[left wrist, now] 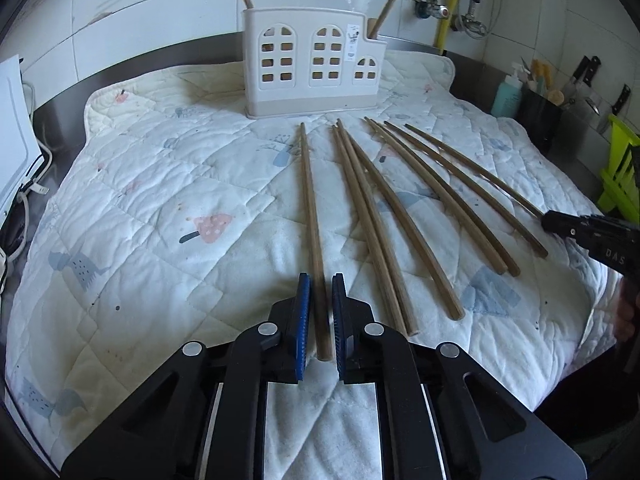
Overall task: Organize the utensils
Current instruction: 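Close the left tool on a chopstick while the right tool lifts its chopstick, then carry both chopsticks over the white holder and open both tools to drop them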
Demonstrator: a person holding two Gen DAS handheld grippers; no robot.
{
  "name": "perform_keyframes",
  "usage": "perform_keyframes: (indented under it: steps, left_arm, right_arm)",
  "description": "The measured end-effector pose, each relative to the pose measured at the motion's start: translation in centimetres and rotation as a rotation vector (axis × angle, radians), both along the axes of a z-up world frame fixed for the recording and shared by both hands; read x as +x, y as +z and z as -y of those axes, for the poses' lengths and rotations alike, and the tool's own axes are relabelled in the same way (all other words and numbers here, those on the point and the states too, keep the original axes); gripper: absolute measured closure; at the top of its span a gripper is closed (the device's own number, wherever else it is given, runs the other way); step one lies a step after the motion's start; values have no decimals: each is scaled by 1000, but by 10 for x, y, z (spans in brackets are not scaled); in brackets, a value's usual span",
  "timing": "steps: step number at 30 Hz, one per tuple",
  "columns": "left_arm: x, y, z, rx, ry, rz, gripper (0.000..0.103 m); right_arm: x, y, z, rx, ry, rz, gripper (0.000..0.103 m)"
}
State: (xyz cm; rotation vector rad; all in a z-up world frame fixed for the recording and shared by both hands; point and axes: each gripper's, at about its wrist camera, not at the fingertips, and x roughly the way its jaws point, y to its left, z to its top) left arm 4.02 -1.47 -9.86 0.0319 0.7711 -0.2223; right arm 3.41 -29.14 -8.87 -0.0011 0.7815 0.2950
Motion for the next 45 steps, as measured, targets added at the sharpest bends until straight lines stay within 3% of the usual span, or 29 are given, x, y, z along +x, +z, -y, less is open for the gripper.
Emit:
perform_keyframes:
  steps: [11,22,33,37,41,45]
  left_arm:
    - [-6,8,-5,-45,-13,31,98]
    - [-7,40,-22,-109,1,105,98]
    - [12,68,-36,-159,5,128,98]
    - [20,82,-41,-167,-3,137,98]
    - [27,94,-45,-168,1,154,98]
    - [37,105,-48,-182,0,164,98]
  right_arm:
    - [-8,30,-6,-24,3,69,97]
    - [1,121,1,-18,20,243,97]
    - [76,226,-2,26,77,332,97]
    - [112,260,-17,16,116,315,97]
    - [144,275,-33,13,138,285,97]
    - [178,272,-48,-3,153,212,97]
